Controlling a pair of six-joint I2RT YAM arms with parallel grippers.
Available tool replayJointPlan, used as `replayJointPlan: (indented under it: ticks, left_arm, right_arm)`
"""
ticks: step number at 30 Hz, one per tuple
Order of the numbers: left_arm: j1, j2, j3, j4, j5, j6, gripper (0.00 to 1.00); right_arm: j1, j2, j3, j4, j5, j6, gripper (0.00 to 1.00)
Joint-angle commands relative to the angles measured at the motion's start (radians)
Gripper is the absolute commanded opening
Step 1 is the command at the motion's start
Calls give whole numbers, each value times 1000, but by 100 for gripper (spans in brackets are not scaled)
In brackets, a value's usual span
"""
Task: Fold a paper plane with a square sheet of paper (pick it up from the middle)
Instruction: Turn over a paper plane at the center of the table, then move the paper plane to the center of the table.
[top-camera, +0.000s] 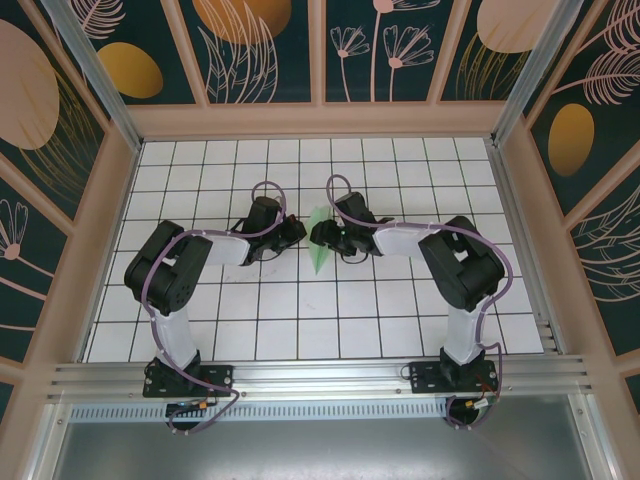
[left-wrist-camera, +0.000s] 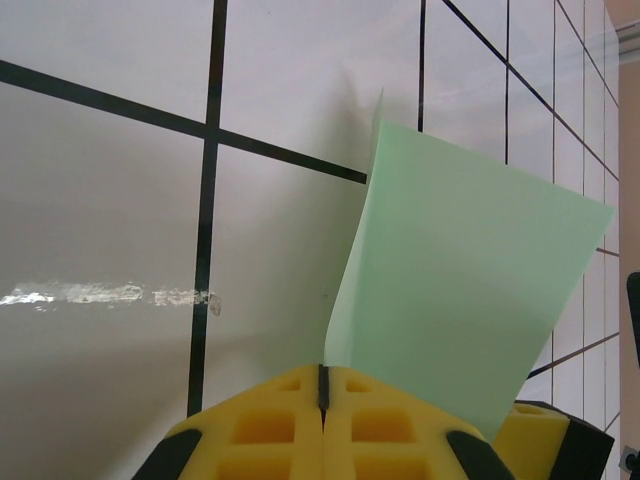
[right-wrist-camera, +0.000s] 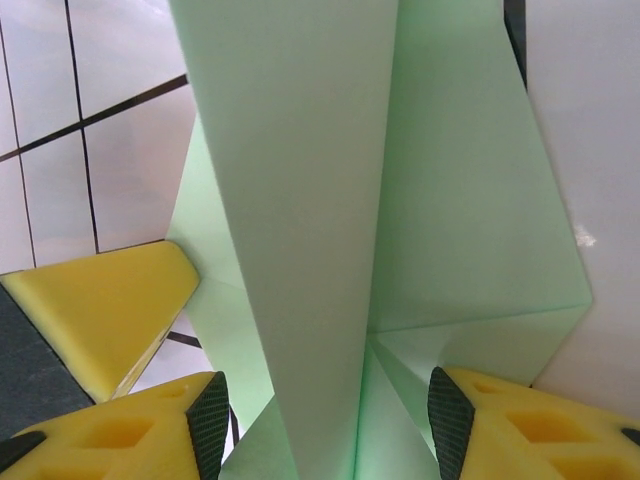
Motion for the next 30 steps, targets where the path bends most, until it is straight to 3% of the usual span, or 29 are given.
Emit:
replayJointPlan:
  ticks: [1, 15, 30]
  left_arm:
    - [6, 20, -4, 9, 4, -10, 0]
    - [7, 20, -3, 2, 1, -9, 0]
    - [9, 20, -1, -3, 14, -5, 0]
  right_arm:
    - [14, -23, -1, -23, -19, 21, 57]
    - [48, -67, -44, -18, 4, 117, 53]
    - [50, 16, 51, -111, 62, 73, 42]
